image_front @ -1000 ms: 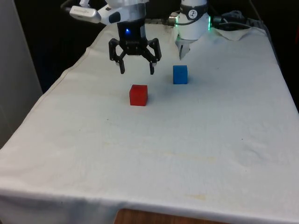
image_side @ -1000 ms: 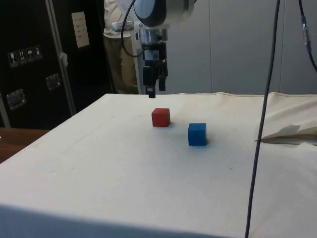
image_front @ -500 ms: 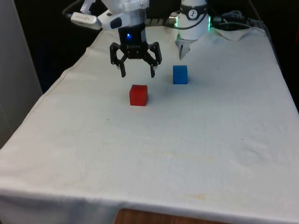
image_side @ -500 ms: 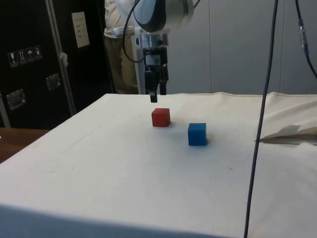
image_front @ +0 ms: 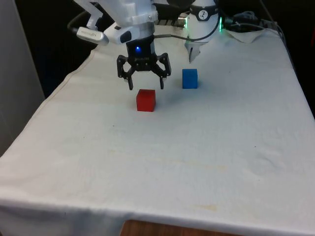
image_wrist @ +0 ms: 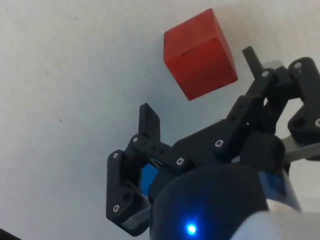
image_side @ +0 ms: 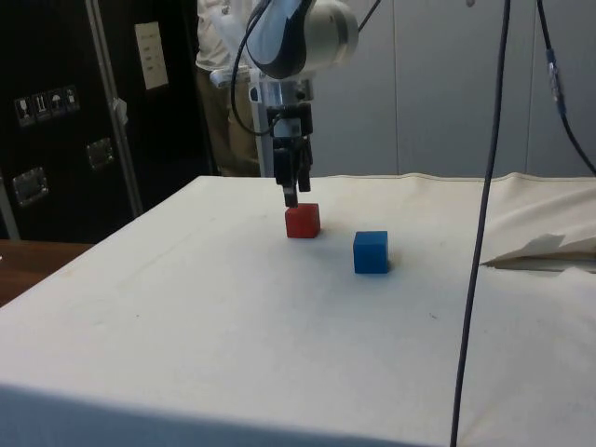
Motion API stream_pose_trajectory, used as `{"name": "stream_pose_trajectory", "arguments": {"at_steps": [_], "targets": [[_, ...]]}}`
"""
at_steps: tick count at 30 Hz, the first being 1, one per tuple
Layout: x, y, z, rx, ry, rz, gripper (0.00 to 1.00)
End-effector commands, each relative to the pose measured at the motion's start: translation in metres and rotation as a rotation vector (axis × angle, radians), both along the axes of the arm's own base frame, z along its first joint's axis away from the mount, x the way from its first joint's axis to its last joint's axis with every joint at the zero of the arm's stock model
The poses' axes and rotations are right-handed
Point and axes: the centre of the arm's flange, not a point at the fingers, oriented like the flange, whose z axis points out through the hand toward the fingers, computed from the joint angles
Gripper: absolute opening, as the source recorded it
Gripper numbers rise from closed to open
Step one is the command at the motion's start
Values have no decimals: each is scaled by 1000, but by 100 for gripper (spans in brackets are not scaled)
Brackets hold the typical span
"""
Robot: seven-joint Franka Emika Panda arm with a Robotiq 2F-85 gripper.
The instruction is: Stack the two cubes.
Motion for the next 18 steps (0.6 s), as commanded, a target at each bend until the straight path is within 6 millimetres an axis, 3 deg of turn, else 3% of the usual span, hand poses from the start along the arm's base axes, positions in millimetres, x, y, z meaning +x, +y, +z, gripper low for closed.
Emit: {"name": "stream_pose_trajectory", "arguments": {"at_steps": [1,18], "targets": [[1,1,-2,8,-7,5,100],[2,-4,-17,-7,26,7,100]]}}
